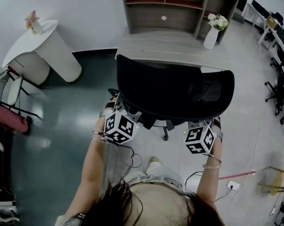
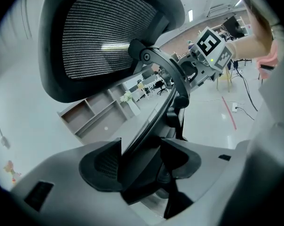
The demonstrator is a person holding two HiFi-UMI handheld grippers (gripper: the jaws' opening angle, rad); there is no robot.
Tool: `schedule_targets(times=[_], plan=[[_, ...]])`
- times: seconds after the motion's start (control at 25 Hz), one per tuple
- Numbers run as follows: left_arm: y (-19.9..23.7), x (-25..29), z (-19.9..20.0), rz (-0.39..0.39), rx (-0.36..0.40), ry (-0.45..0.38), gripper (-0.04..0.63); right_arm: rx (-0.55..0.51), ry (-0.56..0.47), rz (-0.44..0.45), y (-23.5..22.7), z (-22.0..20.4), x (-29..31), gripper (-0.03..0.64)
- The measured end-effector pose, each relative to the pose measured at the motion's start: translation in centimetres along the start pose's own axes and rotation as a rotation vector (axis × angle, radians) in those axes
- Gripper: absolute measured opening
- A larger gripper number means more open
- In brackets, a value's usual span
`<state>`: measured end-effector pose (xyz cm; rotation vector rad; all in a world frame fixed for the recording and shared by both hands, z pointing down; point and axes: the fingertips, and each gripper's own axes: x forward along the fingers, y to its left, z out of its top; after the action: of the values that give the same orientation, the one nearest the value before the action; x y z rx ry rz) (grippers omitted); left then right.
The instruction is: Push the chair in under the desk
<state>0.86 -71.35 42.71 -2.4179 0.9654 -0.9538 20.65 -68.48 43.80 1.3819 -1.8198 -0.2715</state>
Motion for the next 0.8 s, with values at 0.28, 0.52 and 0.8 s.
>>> schedule_targets(times=[0.28, 0.52, 0.8], plan=[[-0.1, -0.1, -0.1, 0.017, 0.009, 0.02, 0.25, -0.051, -0.033, -0.043, 0.0, 0.0, -0.4, 0.233], [-0.4, -0.7, 0.0, 0.074, 0.002, 0.034, 0.249, -0.02, -0.077, -0.078, 0.4, 0.1, -1.3, 0.233], [-1.6, -3.0, 0.6, 0.117, -0.044, 0.01, 0.249, 0.033, -0.077, -0.046, 1.8, -0.4, -3.3, 0.232]])
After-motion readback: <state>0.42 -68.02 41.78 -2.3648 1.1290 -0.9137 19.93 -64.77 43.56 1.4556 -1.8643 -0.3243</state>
